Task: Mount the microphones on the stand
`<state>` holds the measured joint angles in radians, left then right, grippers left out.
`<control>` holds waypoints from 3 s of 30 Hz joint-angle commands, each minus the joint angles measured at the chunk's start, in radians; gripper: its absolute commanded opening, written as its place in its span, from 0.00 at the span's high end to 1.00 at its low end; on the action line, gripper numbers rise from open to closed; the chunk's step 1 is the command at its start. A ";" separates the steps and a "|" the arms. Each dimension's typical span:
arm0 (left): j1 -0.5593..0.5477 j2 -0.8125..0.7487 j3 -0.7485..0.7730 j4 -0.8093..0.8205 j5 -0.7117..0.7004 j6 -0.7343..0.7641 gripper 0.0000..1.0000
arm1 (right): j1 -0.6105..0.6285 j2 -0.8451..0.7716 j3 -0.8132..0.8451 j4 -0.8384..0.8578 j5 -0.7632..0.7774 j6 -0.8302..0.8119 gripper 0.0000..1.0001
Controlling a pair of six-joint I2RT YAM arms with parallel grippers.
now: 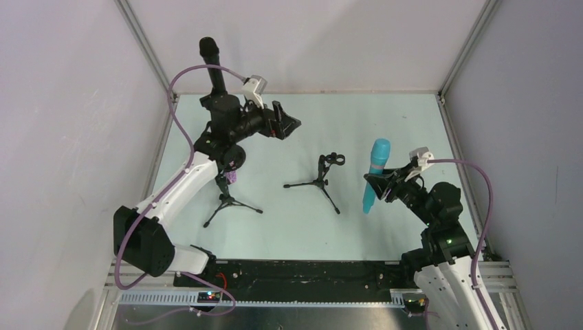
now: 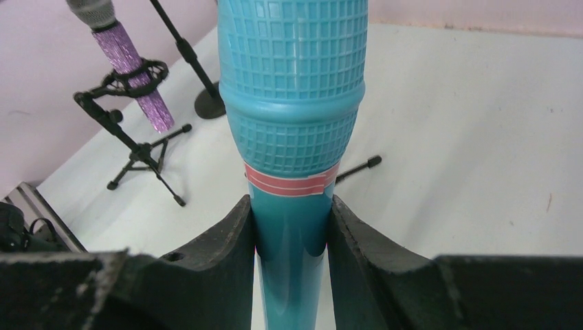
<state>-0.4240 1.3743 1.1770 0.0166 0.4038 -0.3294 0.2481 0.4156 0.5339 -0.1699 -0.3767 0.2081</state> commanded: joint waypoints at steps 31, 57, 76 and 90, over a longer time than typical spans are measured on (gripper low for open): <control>-0.203 0.094 -0.054 -0.086 0.373 0.952 0.02 | -0.005 0.029 -0.087 0.457 -0.229 -0.028 1.00; -0.254 0.304 0.061 -0.051 0.311 0.974 0.09 | -0.005 0.057 -0.080 0.497 -0.236 -0.024 1.00; -0.260 0.256 0.044 -0.074 0.347 0.859 0.84 | -0.004 0.012 -0.049 0.428 -0.229 -0.044 1.00; -0.338 0.081 -0.073 -0.074 0.258 0.786 0.98 | -0.004 -0.018 -0.021 0.398 -0.216 -0.048 1.00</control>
<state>-0.7456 1.5501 1.1133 -0.1108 0.6865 0.4965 0.2462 0.4164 0.4629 0.2131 -0.6075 0.1780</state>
